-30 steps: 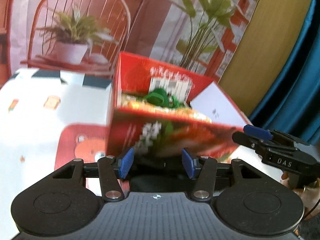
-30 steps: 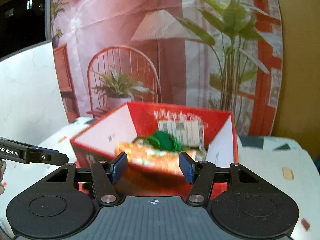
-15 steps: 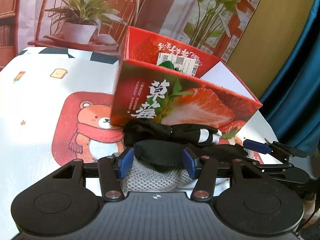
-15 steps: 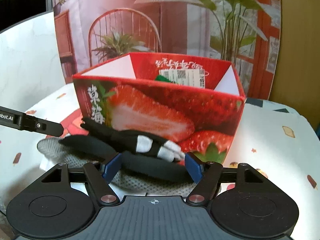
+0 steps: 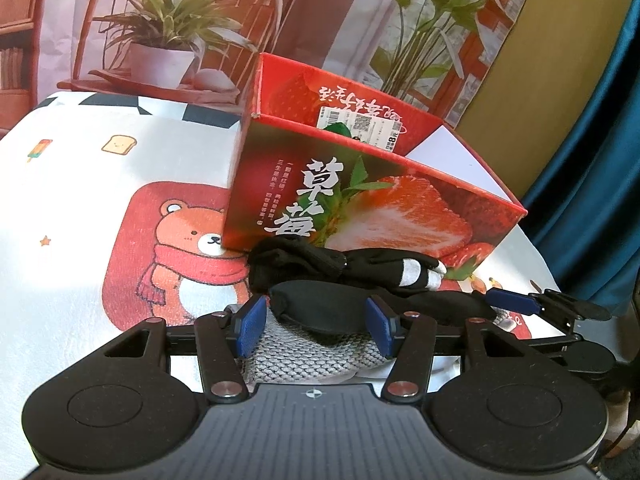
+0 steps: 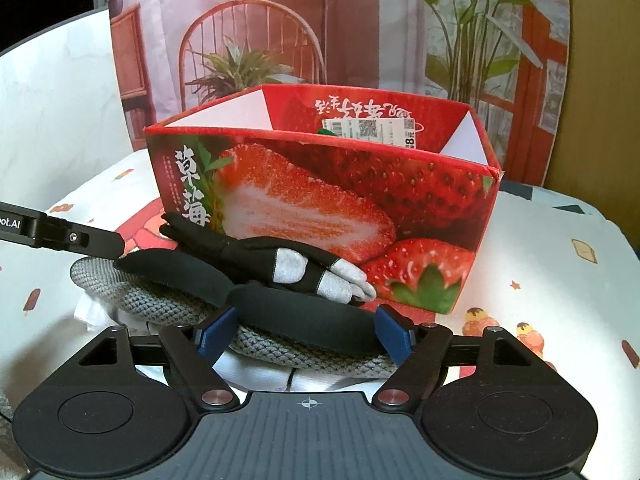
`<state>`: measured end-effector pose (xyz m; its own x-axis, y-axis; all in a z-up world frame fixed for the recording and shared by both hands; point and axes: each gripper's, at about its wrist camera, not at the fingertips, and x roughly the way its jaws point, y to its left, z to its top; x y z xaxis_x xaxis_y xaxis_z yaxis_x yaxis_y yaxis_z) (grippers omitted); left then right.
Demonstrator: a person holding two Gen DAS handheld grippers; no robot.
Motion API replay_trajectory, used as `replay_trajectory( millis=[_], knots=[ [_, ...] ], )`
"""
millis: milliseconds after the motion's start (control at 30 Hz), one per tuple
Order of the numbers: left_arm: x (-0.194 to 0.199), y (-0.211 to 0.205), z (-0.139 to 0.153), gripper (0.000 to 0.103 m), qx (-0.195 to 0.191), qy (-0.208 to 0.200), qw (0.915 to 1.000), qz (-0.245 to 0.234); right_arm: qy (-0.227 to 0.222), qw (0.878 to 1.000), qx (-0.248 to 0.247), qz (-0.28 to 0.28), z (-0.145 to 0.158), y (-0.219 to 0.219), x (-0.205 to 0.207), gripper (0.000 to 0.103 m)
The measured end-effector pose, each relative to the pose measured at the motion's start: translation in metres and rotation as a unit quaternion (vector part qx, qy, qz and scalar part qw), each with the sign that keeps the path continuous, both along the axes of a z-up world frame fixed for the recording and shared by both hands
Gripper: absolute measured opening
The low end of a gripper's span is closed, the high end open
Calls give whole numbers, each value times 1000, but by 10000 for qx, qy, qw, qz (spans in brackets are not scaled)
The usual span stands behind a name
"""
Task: Organize soft objects
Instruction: 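Move the right tool to the black eye mask and grasp it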
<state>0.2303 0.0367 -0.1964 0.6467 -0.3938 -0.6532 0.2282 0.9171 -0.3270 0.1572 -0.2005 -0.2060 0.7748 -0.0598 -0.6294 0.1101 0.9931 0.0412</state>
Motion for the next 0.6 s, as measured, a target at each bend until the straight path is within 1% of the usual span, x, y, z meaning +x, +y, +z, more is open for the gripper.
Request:
replay_trajectory(
  millis=[100, 167, 267, 367, 433, 467, 500, 600],
  knots=[
    [1, 0, 0, 58, -13, 0, 10000, 28, 53, 10000, -68, 17, 0, 1, 1, 78],
    [1, 0, -1, 58, -8, -1, 10000, 37, 67, 9999, -134, 5, -1, 2, 1, 78],
    [1, 0, 0, 58, 12, -14, 10000, 54, 60, 10000, -69, -24, -2, -3, 1, 77],
    [1, -2, -1, 58, 40, -9, 10000, 61, 7, 9999, 124, -119, -1, -11, 4, 72],
    [1, -4, 0, 58, 72, -33, 10000, 44, -27, 9997, 173, -174, 1, -15, 7, 66],
    [1, -4, 0, 58, 91, -49, 9999, 35, -32, 9995, 213, -209, 2, -18, 9, 60],
    [1, -5, 0, 58, 113, -65, 9999, 27, -39, 9994, 254, -241, 3, -20, 11, 57],
    [3, -8, 3, 58, 174, -134, 9998, 3, -118, 9986, 384, -343, 6, -29, 16, 52]
  ],
)
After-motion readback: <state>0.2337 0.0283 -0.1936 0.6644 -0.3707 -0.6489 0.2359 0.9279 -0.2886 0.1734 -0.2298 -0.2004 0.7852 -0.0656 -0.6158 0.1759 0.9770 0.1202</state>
